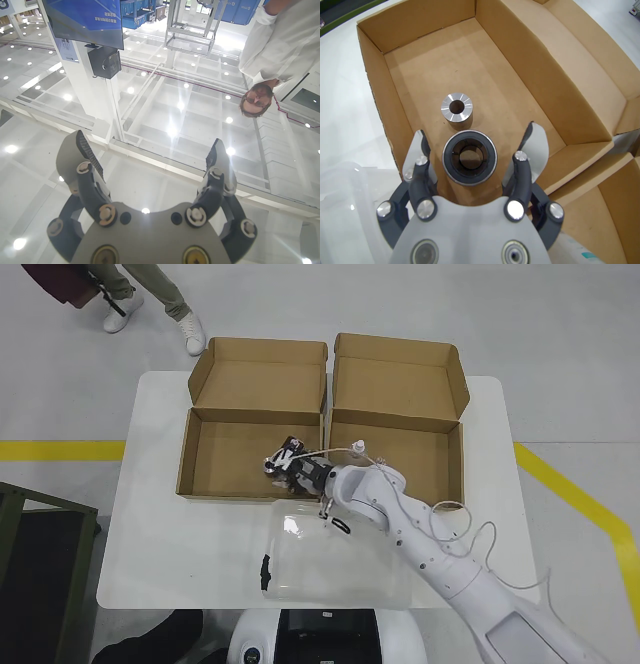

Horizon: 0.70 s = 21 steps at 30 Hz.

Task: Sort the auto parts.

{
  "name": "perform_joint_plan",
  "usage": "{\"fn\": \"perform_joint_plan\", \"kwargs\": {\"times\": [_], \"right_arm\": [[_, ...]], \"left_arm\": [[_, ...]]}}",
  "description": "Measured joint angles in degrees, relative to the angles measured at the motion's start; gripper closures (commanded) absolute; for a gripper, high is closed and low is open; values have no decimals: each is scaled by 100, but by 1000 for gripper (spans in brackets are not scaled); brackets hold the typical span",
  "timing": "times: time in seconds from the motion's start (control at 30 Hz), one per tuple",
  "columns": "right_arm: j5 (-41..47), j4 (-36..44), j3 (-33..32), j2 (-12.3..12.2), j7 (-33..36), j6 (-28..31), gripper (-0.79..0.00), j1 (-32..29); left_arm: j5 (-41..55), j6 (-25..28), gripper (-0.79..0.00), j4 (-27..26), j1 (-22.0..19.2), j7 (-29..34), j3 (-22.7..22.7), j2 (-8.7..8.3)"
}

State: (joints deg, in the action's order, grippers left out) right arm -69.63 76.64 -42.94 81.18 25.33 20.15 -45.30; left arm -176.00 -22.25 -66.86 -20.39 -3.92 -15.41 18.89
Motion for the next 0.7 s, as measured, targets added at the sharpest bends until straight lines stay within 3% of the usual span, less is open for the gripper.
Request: {"fn": "perform_joint_plan", "kwargs": {"times": [0.5,0.7], "right_arm": [[-387,2058,-1125,-331,-818,241,-785,-1071],[-659,2726,-1928,-530,-1733,413,-785,-1919]], "left_arm": [[0,0,-785,0,0,0,0,0],[0,0,-785,0,0,0,0,0]]}}
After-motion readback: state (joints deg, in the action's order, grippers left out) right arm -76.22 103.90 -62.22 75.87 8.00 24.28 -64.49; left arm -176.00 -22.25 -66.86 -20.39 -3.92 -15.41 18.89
